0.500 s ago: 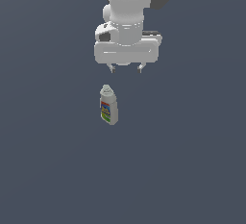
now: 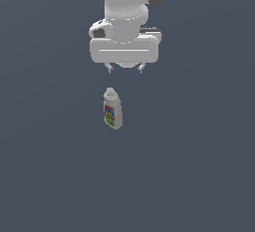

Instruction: Pick up the object and move it to a goal position.

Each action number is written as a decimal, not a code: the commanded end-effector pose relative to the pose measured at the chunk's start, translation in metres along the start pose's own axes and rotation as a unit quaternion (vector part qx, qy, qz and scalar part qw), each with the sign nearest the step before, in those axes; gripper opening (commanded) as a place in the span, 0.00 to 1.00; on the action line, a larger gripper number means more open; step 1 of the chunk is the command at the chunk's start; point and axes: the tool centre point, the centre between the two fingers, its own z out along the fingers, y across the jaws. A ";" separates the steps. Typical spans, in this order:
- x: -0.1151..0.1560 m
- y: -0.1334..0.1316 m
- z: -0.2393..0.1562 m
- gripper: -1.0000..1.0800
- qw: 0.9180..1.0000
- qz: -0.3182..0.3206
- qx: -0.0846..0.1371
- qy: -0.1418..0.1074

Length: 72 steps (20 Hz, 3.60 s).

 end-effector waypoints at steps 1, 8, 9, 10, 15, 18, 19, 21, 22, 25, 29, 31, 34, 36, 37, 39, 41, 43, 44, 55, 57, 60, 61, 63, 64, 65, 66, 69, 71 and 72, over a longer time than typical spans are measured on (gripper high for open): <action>0.001 0.003 -0.002 0.96 1.000 0.006 0.002 0.004; 0.001 0.004 0.000 0.96 1.000 -0.008 0.001 0.002; 0.001 0.005 0.000 0.96 1.000 -0.012 0.001 0.002; 0.002 0.005 0.001 0.96 1.000 -0.016 0.001 0.001; 0.003 0.010 0.005 0.96 0.999 -0.048 -0.001 -0.001; 0.004 0.013 0.008 0.96 0.997 -0.073 -0.002 -0.003; 0.004 0.015 0.009 0.96 0.997 -0.083 -0.002 -0.003; 0.005 0.018 0.012 0.96 0.995 -0.104 -0.003 -0.005; 0.005 0.020 0.013 0.96 0.993 -0.115 -0.003 -0.006; 0.006 0.025 0.017 0.96 0.989 -0.149 -0.004 -0.008; 0.007 0.031 0.023 0.96 0.981 -0.195 -0.005 -0.012; 0.008 0.035 0.026 0.96 0.976 -0.218 -0.006 -0.014; 0.009 0.040 0.031 0.96 0.967 -0.252 -0.006 -0.017; 0.009 0.043 0.034 0.96 0.961 -0.275 -0.006 -0.019; 0.009 0.045 0.035 0.96 0.958 -0.286 -0.006 -0.020; 0.010 0.048 0.038 0.96 0.951 -0.308 -0.006 -0.022; 0.010 0.052 0.041 0.96 0.944 -0.330 -0.006 -0.024; 0.010 0.055 0.044 0.96 0.937 -0.349 -0.005 -0.025; 0.010 0.056 0.045 0.96 0.934 -0.357 -0.005 -0.026; 0.011 0.065 0.053 0.96 0.909 -0.415 -0.004 -0.031; 0.011 0.066 0.053 0.96 0.908 -0.418 -0.003 -0.032; 0.011 0.066 0.053 0.96 0.908 -0.417 -0.003 -0.032; 0.011 0.066 0.053 0.96 0.908 -0.417 -0.003 -0.032; 0.011 0.066 0.056 0.96 0.908 -0.417 -0.003 -0.032; 0.011 0.066 0.058 0.96 0.908 -0.417 -0.003 -0.032; 0.010 0.066 0.061 0.96 0.908 -0.418 -0.003 -0.032; 0.010 0.066 0.064 0.96 0.908 -0.418 -0.003 -0.032; 0.009 0.067 0.078 0.96 0.908 -0.418 -0.003 -0.032; 0.008 0.067 0.088 0.96 0.908 -0.419 -0.003 -0.032; 0.008 0.067 0.092 0.96 0.908 -0.419 -0.003 -0.032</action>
